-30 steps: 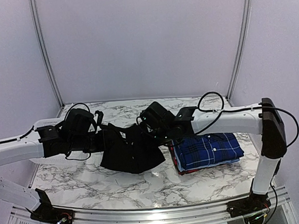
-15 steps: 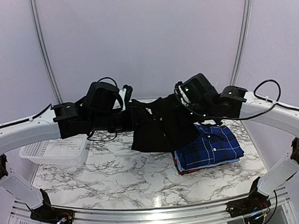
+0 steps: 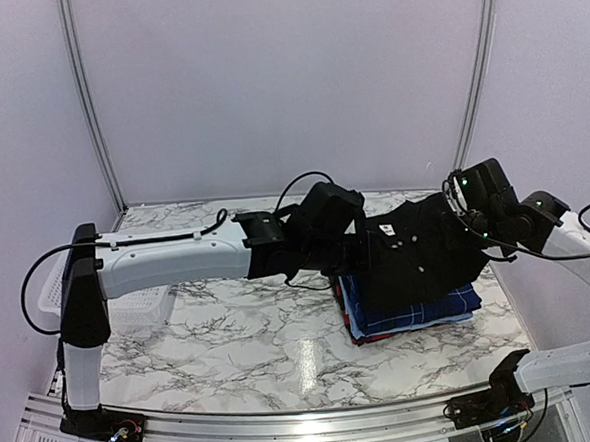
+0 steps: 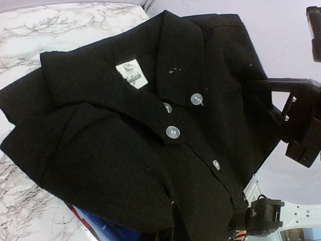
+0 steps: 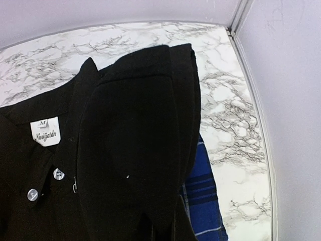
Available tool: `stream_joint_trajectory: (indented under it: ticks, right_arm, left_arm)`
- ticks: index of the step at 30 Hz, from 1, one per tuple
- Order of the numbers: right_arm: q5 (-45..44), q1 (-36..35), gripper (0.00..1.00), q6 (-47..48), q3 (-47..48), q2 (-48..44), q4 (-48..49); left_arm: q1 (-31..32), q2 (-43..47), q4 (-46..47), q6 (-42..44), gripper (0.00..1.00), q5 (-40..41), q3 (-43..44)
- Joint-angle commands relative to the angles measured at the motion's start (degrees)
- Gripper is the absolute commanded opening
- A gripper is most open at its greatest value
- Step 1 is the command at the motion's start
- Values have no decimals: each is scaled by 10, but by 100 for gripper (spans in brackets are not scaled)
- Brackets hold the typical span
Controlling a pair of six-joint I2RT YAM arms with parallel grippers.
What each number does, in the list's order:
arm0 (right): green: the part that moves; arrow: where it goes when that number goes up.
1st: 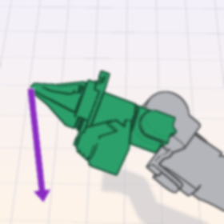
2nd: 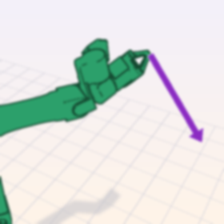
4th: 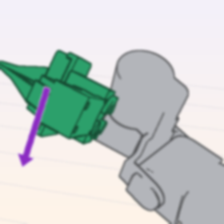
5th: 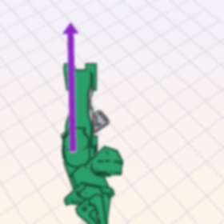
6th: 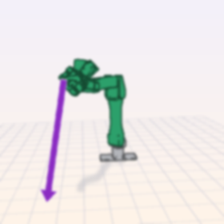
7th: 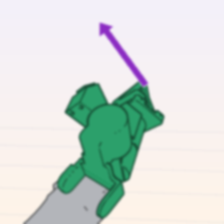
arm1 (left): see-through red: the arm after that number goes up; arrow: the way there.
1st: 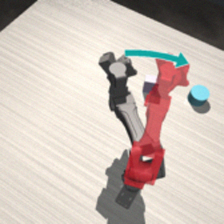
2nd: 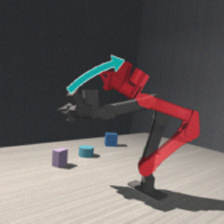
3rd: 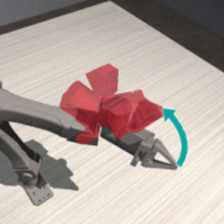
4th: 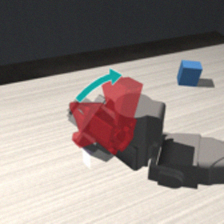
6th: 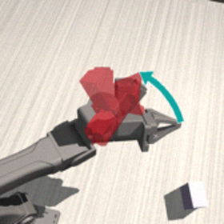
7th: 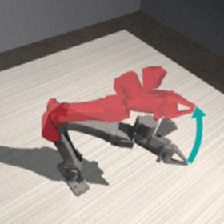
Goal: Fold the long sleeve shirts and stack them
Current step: Place the square-folded shirt on the square-folded shirt.
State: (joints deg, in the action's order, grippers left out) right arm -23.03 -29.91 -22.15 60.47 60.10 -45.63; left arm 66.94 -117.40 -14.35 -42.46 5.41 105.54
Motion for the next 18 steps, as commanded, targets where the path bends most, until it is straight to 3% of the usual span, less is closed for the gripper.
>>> stream_joint_trajectory:
  ticks: [1,15,18]
  right_arm:
    - [-9,40,0,19,-19,-17,3]
    - [4,73,0,23,-40,-19,0]
    - [5,74,12,17,-43,-13,0]
  left_arm:
    - [10,-46,-3,-14,0,-2,47]
    - [9,-52,-17,-19,0,20,43]
    - [7,-64,-27,-25,0,4,42]
